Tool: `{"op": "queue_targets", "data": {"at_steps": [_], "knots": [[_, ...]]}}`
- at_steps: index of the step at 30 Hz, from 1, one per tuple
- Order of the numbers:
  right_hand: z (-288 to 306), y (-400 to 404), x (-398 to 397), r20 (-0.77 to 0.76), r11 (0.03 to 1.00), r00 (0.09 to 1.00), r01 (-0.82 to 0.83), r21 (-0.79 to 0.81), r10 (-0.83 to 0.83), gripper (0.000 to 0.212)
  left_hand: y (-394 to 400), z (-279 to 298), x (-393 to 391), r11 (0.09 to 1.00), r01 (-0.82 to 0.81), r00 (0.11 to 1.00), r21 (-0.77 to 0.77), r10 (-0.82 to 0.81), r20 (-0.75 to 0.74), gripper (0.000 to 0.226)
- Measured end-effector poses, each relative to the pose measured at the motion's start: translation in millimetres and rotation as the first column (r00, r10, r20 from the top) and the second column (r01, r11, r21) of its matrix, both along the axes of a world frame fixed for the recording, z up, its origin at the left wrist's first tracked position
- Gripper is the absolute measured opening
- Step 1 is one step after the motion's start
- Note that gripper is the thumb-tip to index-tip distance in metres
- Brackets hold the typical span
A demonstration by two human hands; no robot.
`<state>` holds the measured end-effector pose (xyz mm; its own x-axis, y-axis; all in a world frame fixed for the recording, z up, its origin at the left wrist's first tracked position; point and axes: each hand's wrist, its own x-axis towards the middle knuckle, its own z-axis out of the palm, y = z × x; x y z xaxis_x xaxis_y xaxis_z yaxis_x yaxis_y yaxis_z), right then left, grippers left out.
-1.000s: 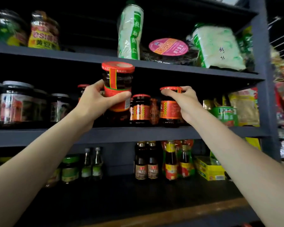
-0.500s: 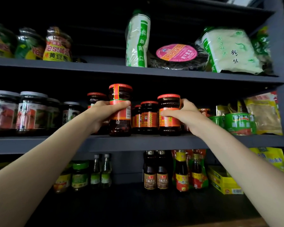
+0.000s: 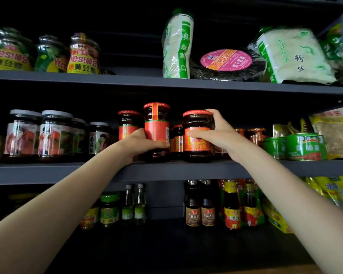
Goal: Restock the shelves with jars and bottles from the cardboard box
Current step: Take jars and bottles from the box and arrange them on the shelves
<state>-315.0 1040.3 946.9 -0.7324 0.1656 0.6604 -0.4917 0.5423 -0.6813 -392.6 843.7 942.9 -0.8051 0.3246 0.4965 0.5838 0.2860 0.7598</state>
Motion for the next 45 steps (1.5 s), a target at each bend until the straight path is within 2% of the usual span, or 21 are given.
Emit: {"op": "queue_targets", "data": {"at_steps": [2, 3, 8, 14, 18, 22, 25, 28, 32, 34, 37, 41, 43, 45], "knots": [[0, -2, -1, 0.014, 0.992, 0.994, 0.104, 0.072, -0.105, 0.098, -4, 0, 0, 0.999, 0.019, 1.000, -0.051, -0.020, -0.012, 0.051], [-1, -4, -1, 0.001, 0.987, 0.991, 0.133, 0.088, -0.134, 0.101, -5, 0, 0, 0.998, 0.017, 1.000, -0.060, -0.018, -0.023, 0.053], [-1, -9, 2, -0.033, 0.983, 0.987, 0.159, 0.090, -0.156, 0.090, -10, 4, -7, 0.986, -0.109, 0.987, -0.126, 0.093, -0.129, 0.064], [1, -6, 5, 0.015, 0.991, 0.993, 0.117, 0.061, -0.118, 0.092, -31, 5, -7, 0.961, -0.233, 0.959, -0.149, 0.202, -0.199, 0.077], [1, -3, 7, -0.004, 0.991, 0.996, 0.093, 0.093, -0.093, 0.075, -40, 5, -8, 0.945, -0.292, 0.943, -0.145, 0.259, -0.211, 0.076], [1, -1, 8, 0.000, 0.990, 0.997, 0.082, 0.116, -0.083, 0.069, -42, 5, -9, 0.948, -0.287, 0.944, -0.136, 0.257, -0.207, 0.095], [5, -3, 10, -0.033, 0.964, 0.984, 0.180, 0.198, -0.177, 0.071, -41, 4, -7, 0.944, -0.298, 0.942, -0.146, 0.265, -0.208, 0.073], [12, -1, 13, 0.029, 0.967, 0.985, 0.163, 0.194, -0.172, 0.071, -41, 6, -7, 0.925, -0.339, 0.926, -0.173, 0.295, -0.234, 0.057], [18, 11, 17, 0.118, 0.978, 0.984, 0.113, 0.178, -0.136, 0.068, -31, 8, -1, 0.890, -0.398, 0.903, -0.224, 0.336, -0.268, 0.054], [18, 16, 18, 0.151, 0.989, 0.985, 0.064, 0.132, -0.084, 0.067, -24, 7, 1, 0.858, -0.449, 0.880, -0.250, 0.376, -0.290, 0.062], [15, 20, 13, 0.173, 1.000, 0.985, -0.023, 0.019, 0.019, 0.073, -17, 7, 2, 0.846, -0.459, 0.876, -0.271, 0.380, -0.299, 0.065], [8, 21, 7, 0.151, 0.993, 0.985, -0.067, -0.094, 0.081, 0.087, -11, 8, 5, 0.836, -0.460, 0.877, -0.300, 0.375, -0.299, 0.058], [4, 20, 4, 0.159, 0.998, 0.986, -0.029, -0.064, 0.039, 0.097, -9, 7, 7, 0.828, -0.471, 0.871, -0.304, 0.382, -0.309, 0.053], [0, 20, 0, 0.135, 0.996, 0.987, 0.087, 0.020, -0.089, 0.108, -7, 7, 8, 0.813, -0.490, 0.860, -0.315, 0.391, -0.329, 0.054]]}}
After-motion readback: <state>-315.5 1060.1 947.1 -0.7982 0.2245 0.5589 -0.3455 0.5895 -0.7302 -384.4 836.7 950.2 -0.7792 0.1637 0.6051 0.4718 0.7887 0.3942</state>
